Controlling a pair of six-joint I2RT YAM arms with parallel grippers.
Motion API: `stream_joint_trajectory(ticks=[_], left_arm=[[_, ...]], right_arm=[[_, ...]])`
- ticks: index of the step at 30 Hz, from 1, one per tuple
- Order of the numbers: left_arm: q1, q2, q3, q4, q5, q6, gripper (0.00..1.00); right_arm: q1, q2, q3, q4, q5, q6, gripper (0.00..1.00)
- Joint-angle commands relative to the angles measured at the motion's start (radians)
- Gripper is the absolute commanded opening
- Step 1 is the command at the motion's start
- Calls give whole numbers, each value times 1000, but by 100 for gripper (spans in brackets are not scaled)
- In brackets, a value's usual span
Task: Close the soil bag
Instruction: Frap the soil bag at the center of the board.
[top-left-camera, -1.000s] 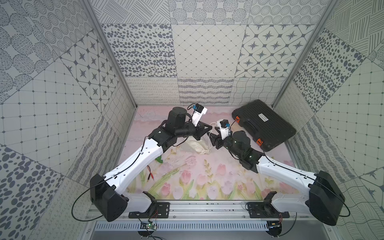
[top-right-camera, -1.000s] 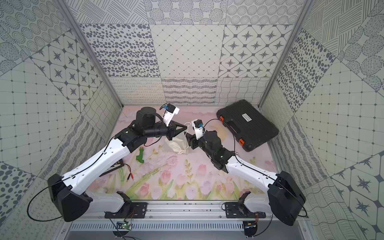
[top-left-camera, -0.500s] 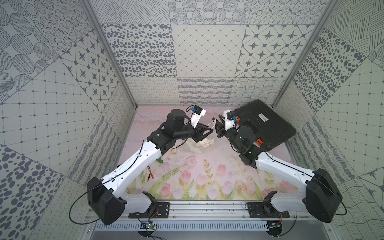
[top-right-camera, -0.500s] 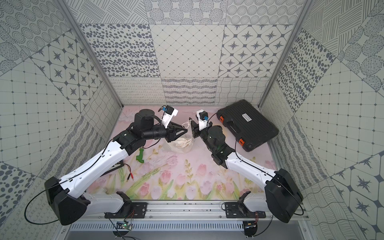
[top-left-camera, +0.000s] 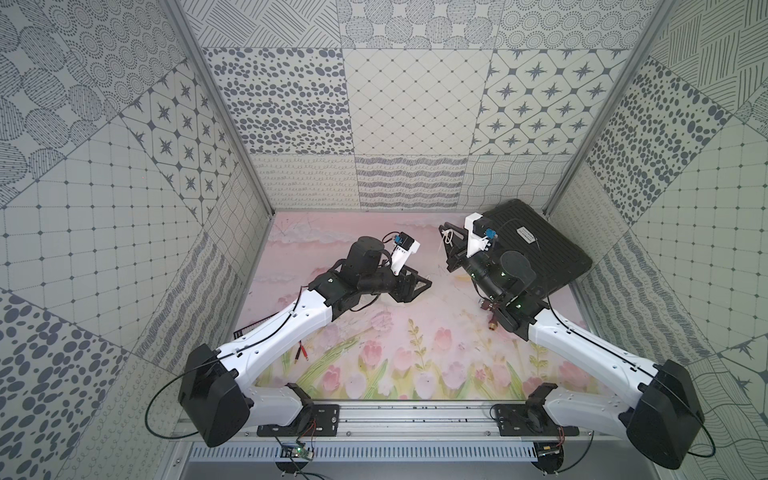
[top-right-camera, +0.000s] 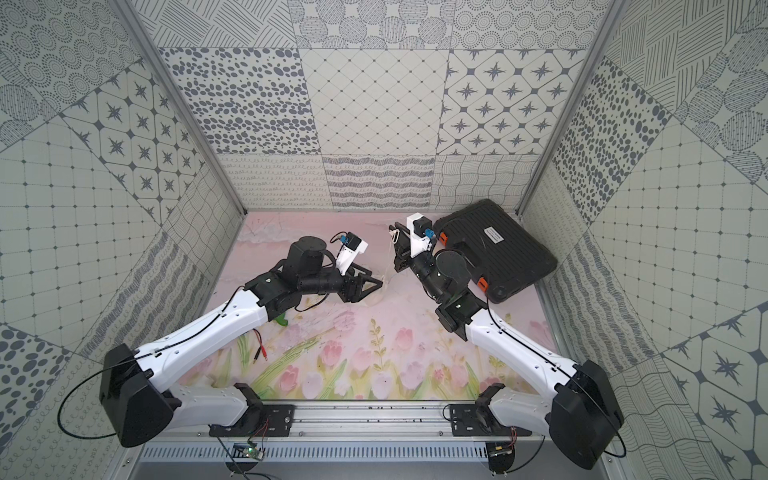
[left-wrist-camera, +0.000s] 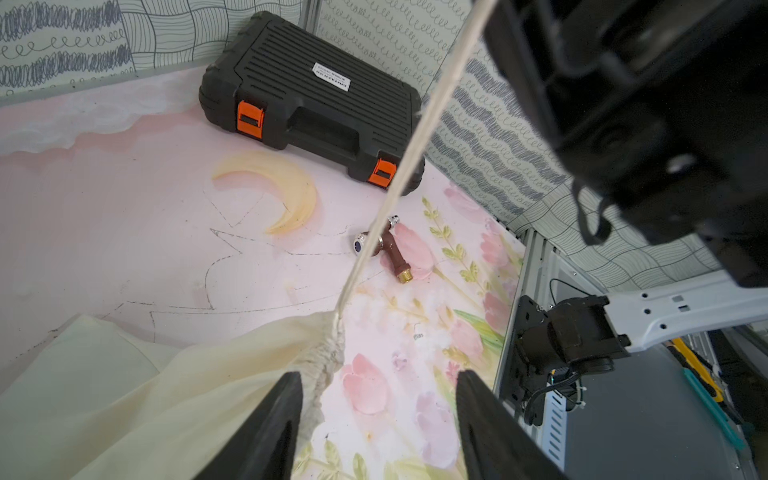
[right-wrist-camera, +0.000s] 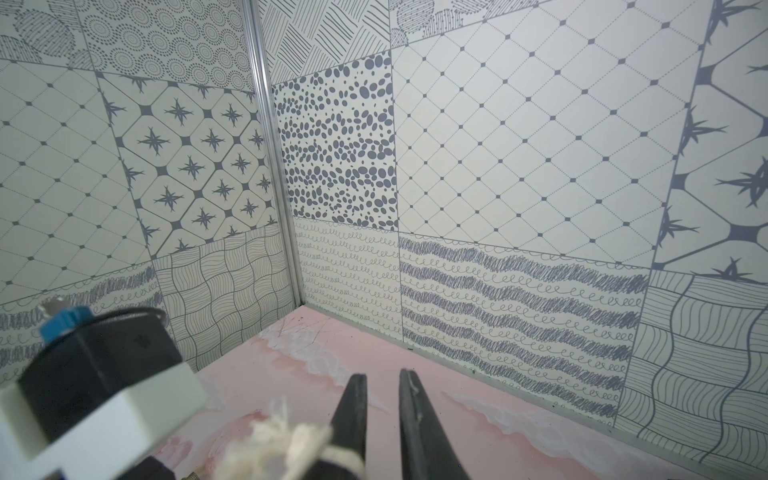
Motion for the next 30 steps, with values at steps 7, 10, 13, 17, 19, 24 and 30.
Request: stream_joint_trajectory(ticks=[7, 10, 13, 17, 19, 24, 30], left_arm=[[-75, 149, 35, 272, -111, 134, 52], [-81, 196, 51, 292, -109, 148, 43], [-86, 235, 53, 292, -117, 152, 30], [-95, 260, 29, 271, -154, 159, 12], [-98, 251, 2, 256, -179, 158, 3], [-118, 211, -53, 132, -302, 190, 0], [-169, 206, -83, -124, -485, 197, 0]], right_arm=[[-6, -54, 27, -61, -26, 32, 0], [-8, -74, 26, -68, -6, 25, 0], [-15, -95, 33, -87, 8, 6, 0], [-25, -114, 39, -114, 46, -21, 0], [-34, -120, 46, -131, 71, -32, 0], [-91, -127, 99, -190, 110, -46, 0], [-179, -100, 201, -220, 168, -58, 0]])
